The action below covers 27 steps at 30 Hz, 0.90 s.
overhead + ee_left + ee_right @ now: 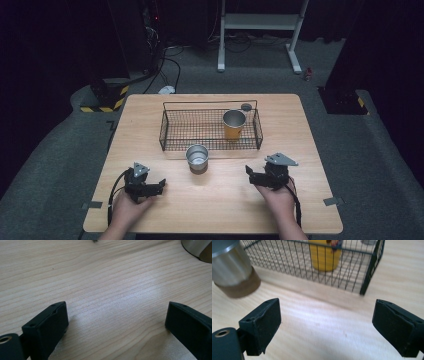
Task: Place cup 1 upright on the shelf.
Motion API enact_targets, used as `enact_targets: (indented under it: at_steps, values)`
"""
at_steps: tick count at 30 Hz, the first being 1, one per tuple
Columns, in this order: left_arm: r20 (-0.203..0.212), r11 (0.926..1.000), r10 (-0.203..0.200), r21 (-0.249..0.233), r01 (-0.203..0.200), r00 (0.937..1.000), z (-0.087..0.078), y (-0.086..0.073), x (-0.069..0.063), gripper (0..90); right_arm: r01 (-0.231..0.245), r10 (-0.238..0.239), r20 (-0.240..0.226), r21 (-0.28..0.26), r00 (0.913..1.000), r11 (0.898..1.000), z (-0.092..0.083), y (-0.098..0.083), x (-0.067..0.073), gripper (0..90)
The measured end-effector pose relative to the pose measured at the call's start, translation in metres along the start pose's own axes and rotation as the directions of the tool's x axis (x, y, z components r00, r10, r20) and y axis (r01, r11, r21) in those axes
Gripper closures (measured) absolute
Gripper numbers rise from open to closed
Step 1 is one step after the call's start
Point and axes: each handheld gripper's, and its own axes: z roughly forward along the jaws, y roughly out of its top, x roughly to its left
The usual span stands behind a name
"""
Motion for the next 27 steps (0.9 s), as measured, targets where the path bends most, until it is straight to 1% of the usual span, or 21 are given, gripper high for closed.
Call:
enact_targets:
  at_steps: [2, 3, 5, 6, 7, 9, 10, 13, 16, 17, 18, 19, 21, 22, 25, 26, 27]
  values:
    - [0.0, 1.0, 0.0, 0.0, 0.0, 1.0, 0.0, 0.0, 0.0, 5.0, -0.002, 0.002, 0.0, 0.012, 1.0, 1.0, -0.002, -0.006, 0.0, 8.4]
    - [0.0, 1.0, -0.001, 0.0, 0.001, 1.0, 0.0, 0.0, 0.0, 5.0, 0.006, -0.006, 0.002, 0.02, 1.0, 1.0, -0.003, -0.01, 0.0, 8.3]
    - [0.0, 1.0, -0.001, 0.0, 0.001, 1.0, 0.0, 0.0, 0.0, 5.0, 0.013, -0.014, 0.018, 0.043, 0.9997, 0.999, -0.004, -0.019, 0.001, 8.4]
    - [0.0, 1.0, -0.001, 0.0, 0.001, 1.0, 0.0, 0.0, 0.0, 5.0, 0.013, -0.014, 0.018, 0.043, 0.9997, 0.999, -0.004, -0.019, 0.001, 8.4]
    - [0.0, 1.0, -0.001, -0.001, 0.001, 1.0, 0.0, 0.0, 0.0, 5.0, 0.012, -0.012, 0.007, 0.062, 0.9999, 0.998, -0.005, -0.026, 0.0, 8.4]
    - [0.0, 1.0, -0.001, 0.0, 0.001, 1.0, 0.0, 0.0, 0.0, 5.0, 0.007, -0.007, 0.003, 0.07, 1.0, 0.998, -0.005, -0.028, 0.0, 8.4]
    - [0.0, 1.0, -0.001, 0.0, 0.001, 1.0, 0.0, 0.0, 0.0, 5.0, 0.018, -0.018, 0.009, 0.084, 0.9998, 0.996, -0.006, -0.033, 0.001, 8.4]
    - [0.0, 1.0, 0.0, 0.0, 0.0, 1.0, 0.0, 0.0, 0.0, 5.0, 0.026, -0.028, 0.015, 0.108, 0.9995, 0.994, -0.007, -0.039, 0.001, 8.4]
    - [0.001, 1.0, 0.0, 0.001, 0.0, 1.0, 0.0, 0.0, 0.0, 4.9, 0.028, -0.032, 0.025, 0.118, 0.9992, 0.993, -0.007, -0.041, 0.001, 8.4]
    - [0.002, 1.0, -0.001, 0.001, 0.001, 1.0, 0.0, 0.0, 0.0, 4.9, 0.035, -0.04, 0.033, 0.127, 0.9987, 0.991, -0.007, -0.043, 0.0, 8.5]
    - [0.002, 1.0, -0.001, 0.001, 0.001, 1.0, 0.0, 0.0, 0.0, 4.9, 0.02, -0.024, 0.025, 0.146, 0.9994, 0.989, -0.005, -0.045, -0.001, 8.5]
    - [0.002, 1.0, 0.0, 0.001, 0.0, 1.0, 0.0, 0.0, 0.0, 4.9, 0.016, -0.019, 0.019, 0.156, 0.9996, 0.988, -0.004, -0.046, -0.001, 8.5]
    - [0.002, 1.0, -0.001, 0.001, 0.001, 1.0, 0.0, 0.0, 0.0, 4.9, 0.015, -0.018, 0.017, 0.167, 0.9997, 0.986, -0.003, -0.047, -0.002, 8.6]
    - [0.0, 1.0, -0.003, -0.002, 0.003, 1.0, 0.0, 0.0, 0.0, 4.8, 0.017, -0.021, 0.018, 0.188, 0.9996, 0.982, -0.002, -0.047, -0.003, 8.7]
    - [-0.003, 1.0, -0.001, -0.001, 0.001, 1.0, 0.0, 0.0, 0.0, 4.7, 0.023, -0.028, 0.021, 0.193, 0.9994, 0.981, -0.002, -0.047, -0.003, 9.5]
    - [-0.008, 1.0, -0.002, 0.0, 0.002, 1.0, 0.0, 0.0, -0.001, 4.7, 0.032, -0.036, 0.02, 0.194, 0.9991, 0.98, -0.002, -0.047, -0.003, 9.4]
    - [-0.021, 0.9998, -0.02, 0.003, 0.02, 0.9996, 0.001, 0.0, -0.002, 4.2, 0.033, -0.038, 0.019, 0.194, 0.9991, 0.98, -0.002, -0.047, -0.003, 9.4]
